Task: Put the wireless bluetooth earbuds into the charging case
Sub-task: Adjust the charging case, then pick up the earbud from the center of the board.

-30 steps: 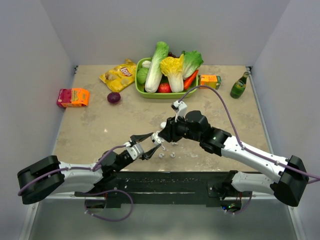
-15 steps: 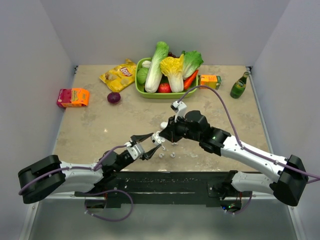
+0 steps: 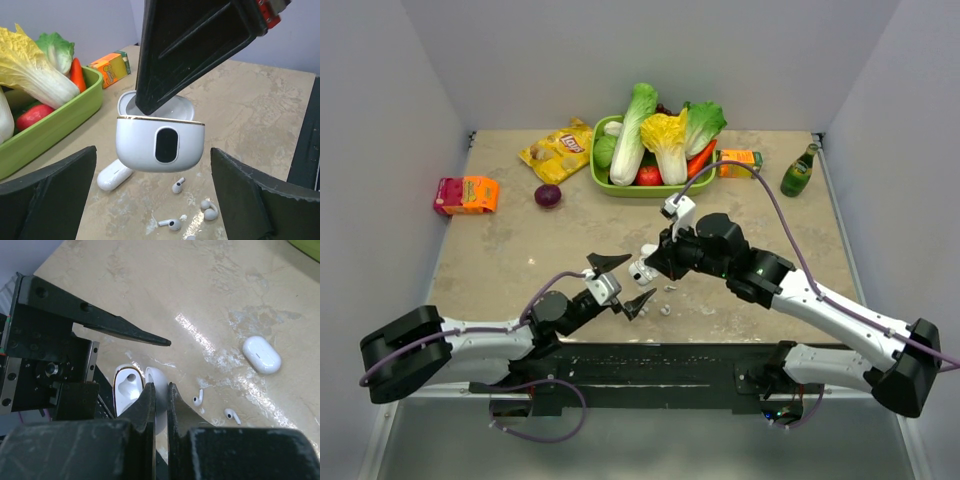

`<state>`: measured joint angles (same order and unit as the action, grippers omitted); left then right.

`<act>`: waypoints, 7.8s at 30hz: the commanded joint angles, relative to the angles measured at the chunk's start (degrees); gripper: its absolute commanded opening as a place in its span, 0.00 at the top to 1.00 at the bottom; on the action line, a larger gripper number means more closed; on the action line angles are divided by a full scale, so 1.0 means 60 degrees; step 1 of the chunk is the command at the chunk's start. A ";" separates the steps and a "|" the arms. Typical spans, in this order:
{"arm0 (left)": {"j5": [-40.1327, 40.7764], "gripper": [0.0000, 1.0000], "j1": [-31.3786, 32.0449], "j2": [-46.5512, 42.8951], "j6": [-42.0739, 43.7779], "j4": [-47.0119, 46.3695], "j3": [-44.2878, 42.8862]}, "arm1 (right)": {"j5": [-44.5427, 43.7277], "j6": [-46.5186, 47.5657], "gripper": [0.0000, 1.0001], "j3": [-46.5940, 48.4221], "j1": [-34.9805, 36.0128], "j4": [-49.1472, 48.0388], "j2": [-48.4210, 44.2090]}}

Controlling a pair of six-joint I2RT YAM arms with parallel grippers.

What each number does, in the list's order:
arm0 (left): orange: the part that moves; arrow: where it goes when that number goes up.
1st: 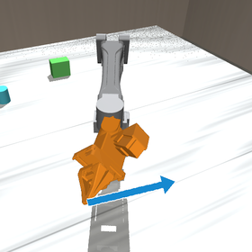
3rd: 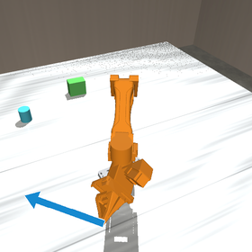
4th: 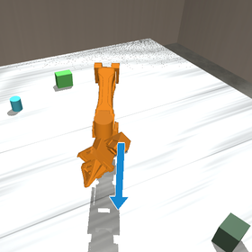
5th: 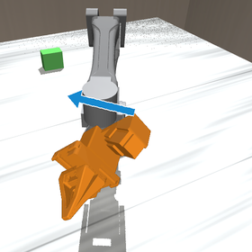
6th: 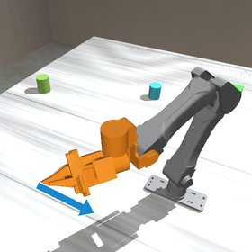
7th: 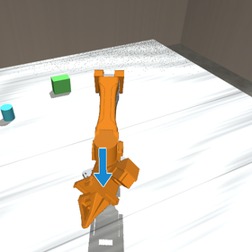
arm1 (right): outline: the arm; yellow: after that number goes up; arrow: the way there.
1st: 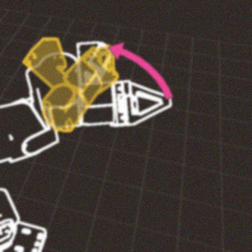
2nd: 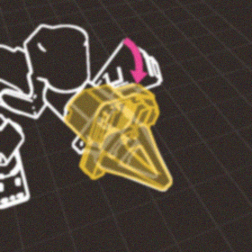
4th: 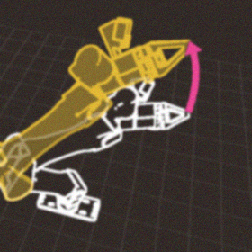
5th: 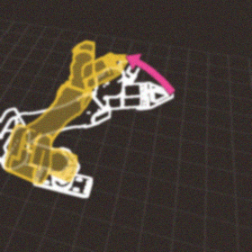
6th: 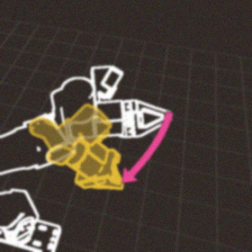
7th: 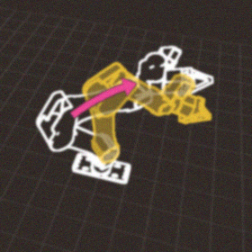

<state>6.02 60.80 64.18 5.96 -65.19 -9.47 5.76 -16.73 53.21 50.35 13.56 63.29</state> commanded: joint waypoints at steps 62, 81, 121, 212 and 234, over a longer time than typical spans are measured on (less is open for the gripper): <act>-0.6599 0.51 -0.1841 -0.0253 -0.4288 0.1109 -0.1688 | -0.0242 0.3770 1.00 0.1283 0.1614 0.1914 -0.1012; -0.6541 1.00 -0.1841 -0.0136 -0.4347 0.0641 -0.1410 | -0.0387 0.3449 0.86 0.1210 0.1614 0.1710 -0.1114; -0.3464 1.00 -0.1710 -0.2859 -0.4963 -0.2188 0.3029 | -0.3083 -0.1181 0.54 -0.3273 0.0647 -0.1953 0.0613; -0.4300 1.00 -0.1622 -0.3022 -0.4992 -0.1191 0.3454 | -0.3860 -0.1694 1.00 -0.1207 0.0105 -0.0634 0.4716; -0.4285 1.00 -0.1622 -0.2626 -0.5021 -0.1454 0.3381 | -0.2877 -0.1312 0.54 -0.1544 -0.0027 -0.0811 0.2548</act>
<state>-20.14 50.76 47.72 -24.51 -69.60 -2.76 -10.68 -24.18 44.31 50.15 8.25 82.11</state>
